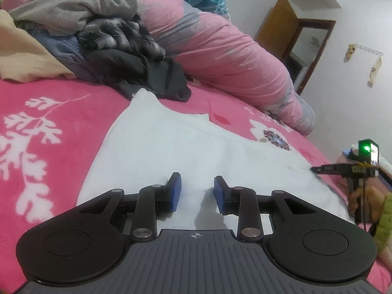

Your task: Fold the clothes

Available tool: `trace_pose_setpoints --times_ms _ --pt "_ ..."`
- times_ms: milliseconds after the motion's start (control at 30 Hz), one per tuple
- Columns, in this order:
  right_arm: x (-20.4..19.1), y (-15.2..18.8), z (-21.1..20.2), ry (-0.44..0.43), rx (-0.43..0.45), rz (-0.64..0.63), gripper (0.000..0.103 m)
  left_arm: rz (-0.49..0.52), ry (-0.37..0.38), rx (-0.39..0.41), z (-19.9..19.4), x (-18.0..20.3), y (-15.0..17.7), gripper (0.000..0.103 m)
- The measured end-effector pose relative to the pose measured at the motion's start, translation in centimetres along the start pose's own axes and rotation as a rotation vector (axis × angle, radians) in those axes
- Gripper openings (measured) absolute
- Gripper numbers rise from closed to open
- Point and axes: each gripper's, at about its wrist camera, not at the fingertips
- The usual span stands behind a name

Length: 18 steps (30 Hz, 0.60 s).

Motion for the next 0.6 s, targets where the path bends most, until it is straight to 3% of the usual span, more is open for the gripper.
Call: trace_pose_setpoints --times_ms 67,167,267,300,367,467,533,600 --pt "1.5 -0.7 -0.4 0.01 0.008 0.032 0.017 -0.004 0.004 0.002 0.0 -0.1 0.0 0.031" --pt "0.9 -1.0 -2.8 -0.174 0.029 0.059 0.017 -0.007 0.009 0.006 0.0 -0.1 0.0 0.031" --pt "-2.2 -0.3 -3.7 -0.372 -0.007 -0.069 0.017 -0.008 0.012 0.01 0.0 -0.1 0.1 0.031" --pt "-3.4 -0.2 -2.9 -0.388 -0.03 -0.115 0.017 -0.008 0.013 0.011 0.0 -0.2 0.1 0.031" --pt "-5.3 -0.2 -0.5 -0.35 -0.073 -0.175 0.016 -0.008 0.014 0.012 -0.1 -0.2 0.1 0.031" --pt "-3.8 -2.1 2.7 -0.314 -0.07 -0.028 0.012 -0.009 0.015 0.013 -0.1 -0.2 0.1 0.031" --pt "-2.9 -3.2 3.0 -0.237 -0.041 0.016 0.013 -0.011 0.016 0.013 -0.1 -0.2 0.1 0.031" --pt "-2.4 -3.5 1.6 -0.257 -0.021 0.027 0.014 -0.015 0.021 0.014 -0.1 -0.3 0.1 0.031"
Point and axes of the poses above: each gripper's, at about its wrist camera, not at the fingertips, and z roughly the way its jaws point, x to its right, y to its underside, and after that the axes turned 1 degree about z, right-handed
